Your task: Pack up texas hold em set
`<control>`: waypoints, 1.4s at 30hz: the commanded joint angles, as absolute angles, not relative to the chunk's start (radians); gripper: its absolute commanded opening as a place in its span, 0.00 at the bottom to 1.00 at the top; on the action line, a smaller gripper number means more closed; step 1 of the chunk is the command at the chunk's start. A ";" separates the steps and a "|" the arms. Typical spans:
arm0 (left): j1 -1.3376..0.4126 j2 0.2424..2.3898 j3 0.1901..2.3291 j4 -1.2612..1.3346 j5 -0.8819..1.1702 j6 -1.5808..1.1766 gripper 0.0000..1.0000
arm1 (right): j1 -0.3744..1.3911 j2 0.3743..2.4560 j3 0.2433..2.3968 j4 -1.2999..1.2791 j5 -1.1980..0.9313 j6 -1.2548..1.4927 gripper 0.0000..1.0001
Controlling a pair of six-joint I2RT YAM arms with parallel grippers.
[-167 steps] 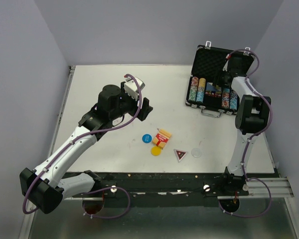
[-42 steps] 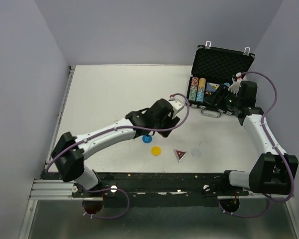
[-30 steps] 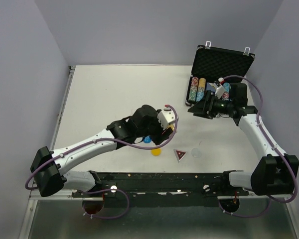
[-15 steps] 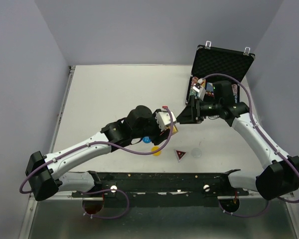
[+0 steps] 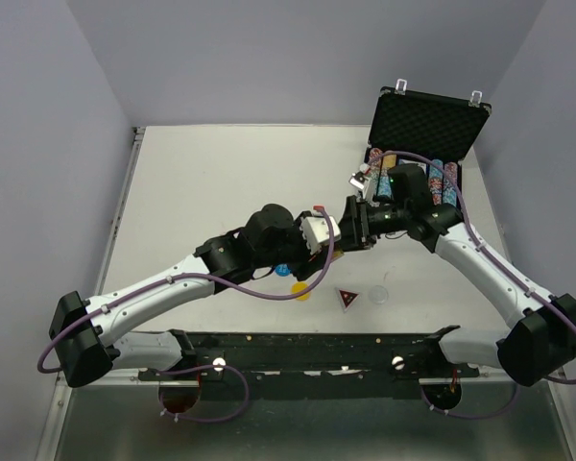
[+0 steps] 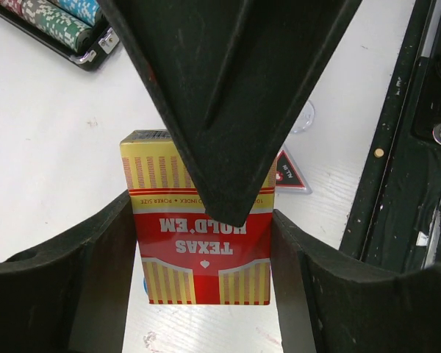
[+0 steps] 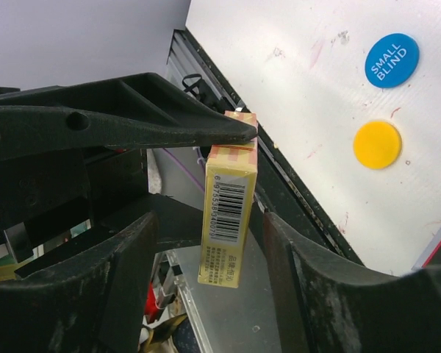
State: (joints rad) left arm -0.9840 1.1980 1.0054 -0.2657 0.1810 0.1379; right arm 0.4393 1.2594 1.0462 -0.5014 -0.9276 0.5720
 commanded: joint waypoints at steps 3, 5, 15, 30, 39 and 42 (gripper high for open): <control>-0.992 1.177 0.999 -0.202 0.178 0.153 0.46 | 0.477 1.266 1.017 -0.446 -0.878 0.614 0.38; -0.992 1.180 1.000 -0.202 0.166 0.155 0.46 | 0.480 1.266 1.009 -0.445 -0.851 0.612 0.27; -0.986 1.167 1.003 -0.196 0.098 0.138 0.99 | 0.460 1.278 1.032 -0.456 -0.419 0.597 0.01; -0.704 1.066 1.037 -0.196 0.100 -0.055 0.99 | -0.038 1.524 1.278 -0.405 -0.353 0.376 0.01; -0.641 1.068 1.049 -0.230 0.008 -0.098 0.99 | -0.150 1.722 1.422 -0.428 -0.310 0.318 0.01; -0.641 1.072 1.046 -0.235 -0.069 -0.112 0.99 | -0.158 1.773 1.451 -0.434 -0.316 0.308 0.01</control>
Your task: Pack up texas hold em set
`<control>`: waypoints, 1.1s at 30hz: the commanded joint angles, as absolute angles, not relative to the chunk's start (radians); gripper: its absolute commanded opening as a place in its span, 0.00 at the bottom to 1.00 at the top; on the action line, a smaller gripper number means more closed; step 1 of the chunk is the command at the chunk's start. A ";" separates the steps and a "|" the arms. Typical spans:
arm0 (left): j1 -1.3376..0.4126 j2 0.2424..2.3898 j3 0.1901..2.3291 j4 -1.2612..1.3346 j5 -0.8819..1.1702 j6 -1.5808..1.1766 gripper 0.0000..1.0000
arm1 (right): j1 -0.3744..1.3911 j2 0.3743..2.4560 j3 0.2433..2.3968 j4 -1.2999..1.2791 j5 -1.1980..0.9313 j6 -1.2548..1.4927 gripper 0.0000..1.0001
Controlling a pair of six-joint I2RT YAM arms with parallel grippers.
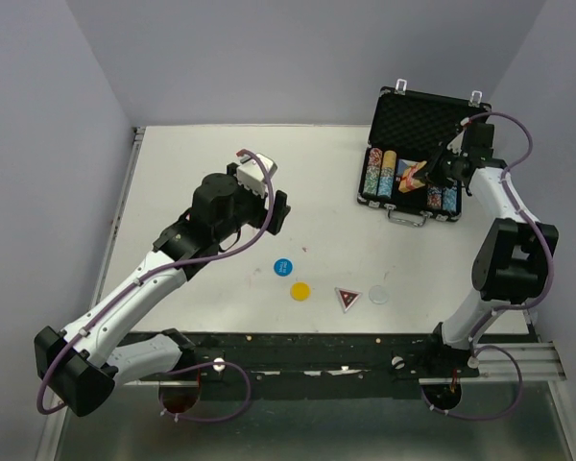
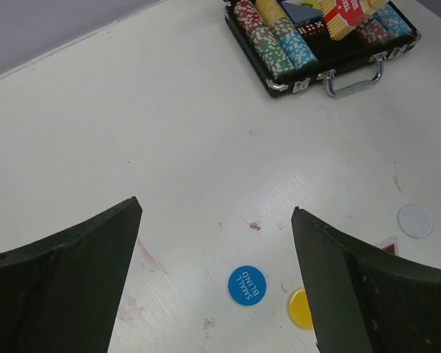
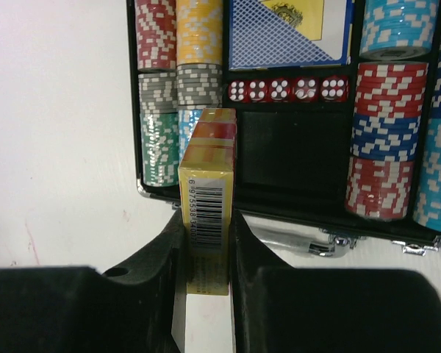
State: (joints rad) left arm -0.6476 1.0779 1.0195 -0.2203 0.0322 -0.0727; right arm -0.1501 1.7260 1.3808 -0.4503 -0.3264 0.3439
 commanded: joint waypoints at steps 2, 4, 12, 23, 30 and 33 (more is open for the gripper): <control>-0.641 1.071 1.046 -0.239 -0.107 -0.120 0.99 | -0.158 1.802 1.466 -0.448 -0.313 0.299 0.01; -0.641 1.068 1.042 -0.235 -0.117 -0.120 0.99 | -0.160 1.813 1.471 -0.456 -0.299 0.287 0.01; -0.641 1.069 1.039 -0.230 -0.106 -0.132 0.99 | -0.173 1.878 1.491 -0.497 -0.316 0.241 0.01; -0.641 1.072 1.040 -0.232 -0.107 -0.130 0.99 | -0.179 1.927 1.506 -0.535 -0.416 0.216 0.01; -0.641 1.080 1.040 -0.235 -0.106 -0.130 0.99 | -0.189 1.986 1.537 -0.563 -0.489 0.224 0.01; -0.643 1.080 1.040 -0.235 -0.107 -0.129 0.99 | -0.192 2.009 1.554 -0.583 -0.477 0.216 0.01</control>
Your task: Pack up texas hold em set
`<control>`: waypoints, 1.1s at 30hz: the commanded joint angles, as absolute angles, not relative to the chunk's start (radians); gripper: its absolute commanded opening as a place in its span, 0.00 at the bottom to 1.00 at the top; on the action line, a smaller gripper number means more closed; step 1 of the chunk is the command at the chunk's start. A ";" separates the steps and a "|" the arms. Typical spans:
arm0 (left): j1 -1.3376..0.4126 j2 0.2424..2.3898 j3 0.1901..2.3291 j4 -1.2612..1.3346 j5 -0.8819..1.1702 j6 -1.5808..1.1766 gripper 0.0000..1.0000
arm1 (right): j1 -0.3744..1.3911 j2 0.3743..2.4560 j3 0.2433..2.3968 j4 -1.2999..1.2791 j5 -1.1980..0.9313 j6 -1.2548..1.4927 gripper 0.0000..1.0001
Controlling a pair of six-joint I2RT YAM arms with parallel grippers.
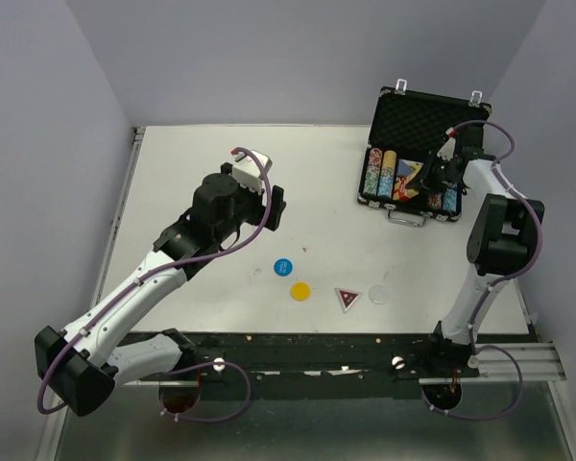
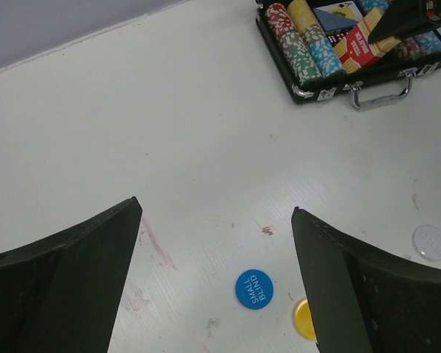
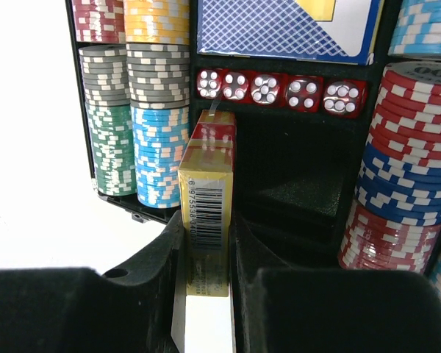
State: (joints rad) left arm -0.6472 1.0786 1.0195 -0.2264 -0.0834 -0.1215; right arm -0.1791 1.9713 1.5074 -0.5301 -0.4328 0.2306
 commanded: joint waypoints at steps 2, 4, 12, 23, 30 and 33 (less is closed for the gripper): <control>-0.643 1.080 1.039 -0.236 -0.106 -0.129 0.99 | -0.192 2.017 1.566 -0.609 -0.442 0.204 0.01; -0.641 1.081 1.040 -0.235 -0.106 -0.129 0.99 | -0.190 2.014 1.566 -0.615 -0.404 0.196 0.01; -0.643 1.085 1.045 -0.239 -0.098 -0.130 0.99 | -0.192 1.945 1.545 -0.607 -0.259 0.186 0.55; -0.643 1.092 1.046 -0.241 -0.098 -0.133 0.99 | -0.181 1.835 1.471 -0.534 -0.107 0.166 0.68; -0.641 1.091 1.045 -0.241 -0.101 -0.133 0.99 | -0.166 1.879 1.497 -0.546 -0.123 0.172 0.59; -0.643 1.088 1.046 -0.241 -0.101 -0.132 0.99 | -0.160 1.907 1.517 -0.552 -0.127 0.169 0.53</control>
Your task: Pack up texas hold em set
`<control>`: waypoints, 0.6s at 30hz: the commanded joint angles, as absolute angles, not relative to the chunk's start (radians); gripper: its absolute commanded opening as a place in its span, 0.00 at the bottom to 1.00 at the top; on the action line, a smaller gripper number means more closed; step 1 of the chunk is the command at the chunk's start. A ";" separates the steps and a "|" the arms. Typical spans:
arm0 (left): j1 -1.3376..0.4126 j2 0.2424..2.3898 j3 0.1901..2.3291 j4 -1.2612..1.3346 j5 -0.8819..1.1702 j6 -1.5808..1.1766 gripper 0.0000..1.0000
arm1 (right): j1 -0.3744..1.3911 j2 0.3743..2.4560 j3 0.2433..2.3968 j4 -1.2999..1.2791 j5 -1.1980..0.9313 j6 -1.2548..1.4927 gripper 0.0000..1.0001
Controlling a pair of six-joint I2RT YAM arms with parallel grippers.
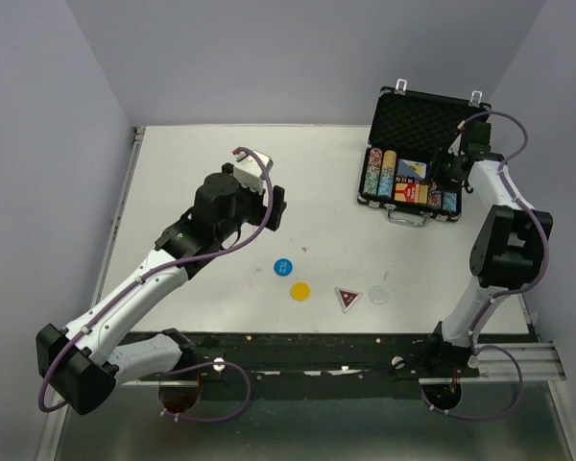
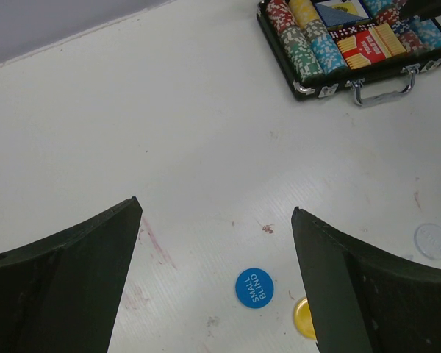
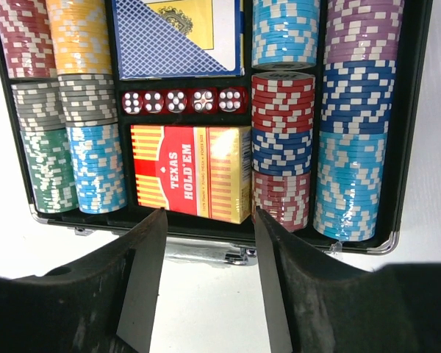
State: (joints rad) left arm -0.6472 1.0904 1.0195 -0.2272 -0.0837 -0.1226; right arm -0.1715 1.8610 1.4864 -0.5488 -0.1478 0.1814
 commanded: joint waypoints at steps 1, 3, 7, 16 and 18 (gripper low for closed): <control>-0.641 1.086 1.045 -0.241 -0.101 -0.132 0.99 | -0.158 1.917 1.519 -0.554 -0.124 0.170 0.52; -0.643 1.086 1.045 -0.241 -0.101 -0.132 0.99 | -0.153 1.934 1.523 -0.554 -0.118 0.166 0.49; -0.644 1.086 1.046 -0.242 -0.101 -0.132 0.99 | -0.146 1.960 1.522 -0.555 -0.084 0.160 0.47; -0.641 1.089 1.046 -0.244 -0.101 -0.130 0.99 | -0.143 1.983 1.511 -0.548 -0.074 0.152 0.43; -0.643 1.088 1.046 -0.244 -0.103 -0.130 0.99 | -0.141 1.988 1.509 -0.546 -0.075 0.150 0.42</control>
State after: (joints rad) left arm -0.6472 1.0904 1.0195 -0.2272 -0.0837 -0.1226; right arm -0.1452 1.9614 1.5002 -0.5488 -0.1028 0.1642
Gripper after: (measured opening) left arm 0.987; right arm 0.428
